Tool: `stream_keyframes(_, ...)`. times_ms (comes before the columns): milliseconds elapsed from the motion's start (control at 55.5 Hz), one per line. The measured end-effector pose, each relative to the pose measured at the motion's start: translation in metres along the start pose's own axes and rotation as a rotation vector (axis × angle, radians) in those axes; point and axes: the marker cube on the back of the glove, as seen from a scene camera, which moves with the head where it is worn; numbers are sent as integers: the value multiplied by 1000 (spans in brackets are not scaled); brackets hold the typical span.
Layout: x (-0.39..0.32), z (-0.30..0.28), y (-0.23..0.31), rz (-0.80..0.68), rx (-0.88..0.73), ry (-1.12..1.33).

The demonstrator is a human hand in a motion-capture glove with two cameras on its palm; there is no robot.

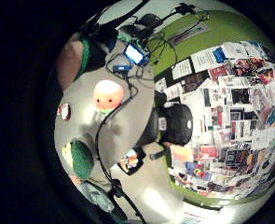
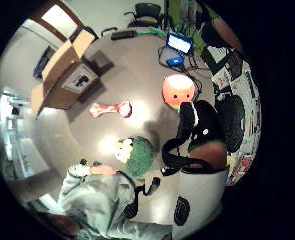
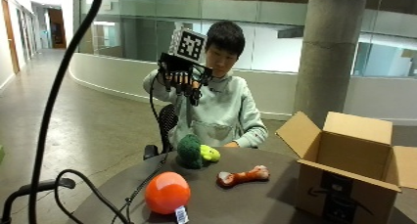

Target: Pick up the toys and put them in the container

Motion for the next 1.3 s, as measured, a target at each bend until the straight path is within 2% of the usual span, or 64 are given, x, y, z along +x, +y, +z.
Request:
stream_keyframes(180, -3, -4, -7, -13, -65, -108)
stream_keyframes(342, -11, 0, -10, -17, -96, -107)
stream_keyframes(702, -37, 30, -24, -60, -204, -220)
stream_keyframes(882, -58, 47, -33, -112, -214, -346)
stream_keyframes(990, -60, 47, -40, -109, -163, -397)
stream_keyframes(1116, -41, 47, -53, -67, -133, -354)
stream_keyframes(1296, -3, 68, -66, -29, -270, -248)
